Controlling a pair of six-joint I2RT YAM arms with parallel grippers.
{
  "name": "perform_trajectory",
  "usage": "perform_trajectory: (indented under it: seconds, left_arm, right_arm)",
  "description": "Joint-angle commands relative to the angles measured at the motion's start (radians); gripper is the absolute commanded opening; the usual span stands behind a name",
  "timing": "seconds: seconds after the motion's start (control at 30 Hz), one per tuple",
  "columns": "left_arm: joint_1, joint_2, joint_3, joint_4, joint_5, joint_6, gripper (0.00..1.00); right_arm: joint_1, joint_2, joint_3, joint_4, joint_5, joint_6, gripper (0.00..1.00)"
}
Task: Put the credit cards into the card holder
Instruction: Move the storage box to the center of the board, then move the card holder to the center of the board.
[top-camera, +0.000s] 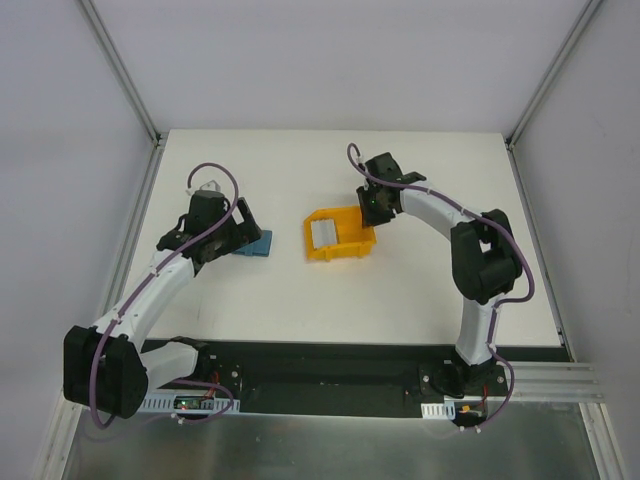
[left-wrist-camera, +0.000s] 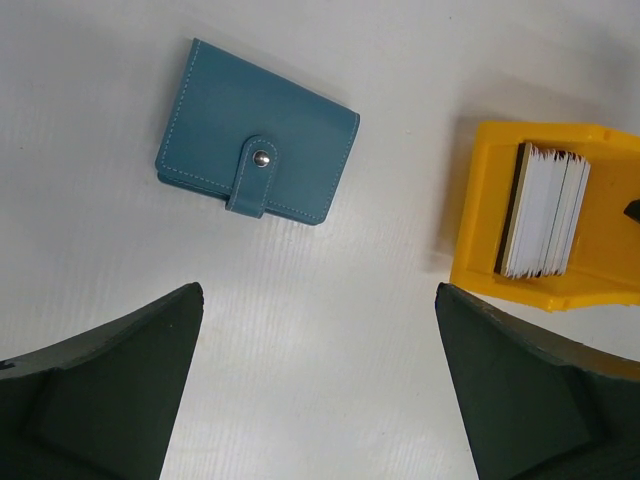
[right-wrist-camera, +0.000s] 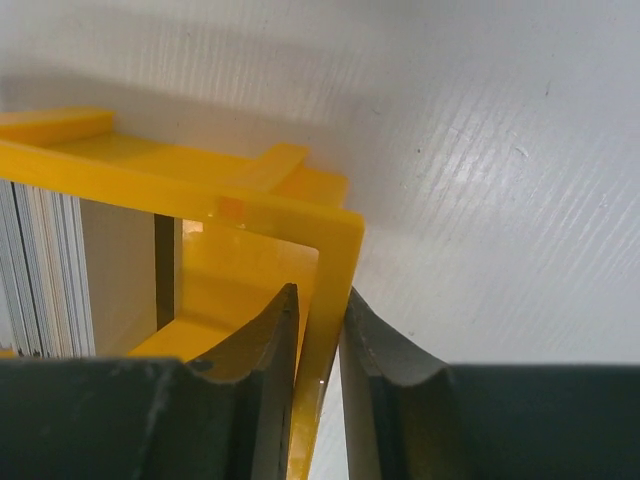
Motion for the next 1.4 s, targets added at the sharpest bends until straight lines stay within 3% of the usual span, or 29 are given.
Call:
perform_trajectory:
  seconds: [0.0, 0.13, 0.4, 0.57, 0.9, 1.07, 1.17, 1.37]
  left_arm:
    - [0.011, 0.019, -0.003, -0.004, 0.007, 0.028, 0.99]
    - [0.011, 0.027, -0.006, -0.002, 0.005, 0.026, 0.99]
    - [0.014, 0.087, 0.033, -0.004, -0.027, 0.049, 0.99]
    - [0.046, 0.229, 0.147, -0.050, -0.079, 0.083, 0.99]
    - [0.173, 0.432, 0.228, -0.059, 0.029, 0.088, 0.99]
    - [0.205, 0.455, 0.173, 0.039, 0.121, 0.094, 0.89]
    - [0.230, 0.482, 0.156, 0.077, 0.171, 0.085, 0.77]
    - [0.239, 0.519, 0.117, 0.117, 0.198, 0.076, 0.75]
  right_arm:
    - [-0.005, -0.050, 0.032, -0.036, -0.038, -0.119, 0.23]
    - [-0.008, -0.037, 0.056, -0.049, -0.037, -0.133, 0.24]
    - [-0.030, -0.060, 0.073, -0.063, -0.074, -0.079, 0.34]
    - [-0.054, -0.103, 0.087, -0.062, -0.129, -0.049, 0.43]
    - [-0.079, -0.232, 0.047, -0.065, -0.193, -0.007, 0.50]
    - [-0.080, -0.292, -0.005, -0.062, -0.204, -0.001, 0.50]
    - [-0.085, -0.312, -0.034, -0.063, -0.210, -0.003, 0.50]
    - [-0.094, -0.338, -0.074, -0.060, -0.224, 0.007, 0.50]
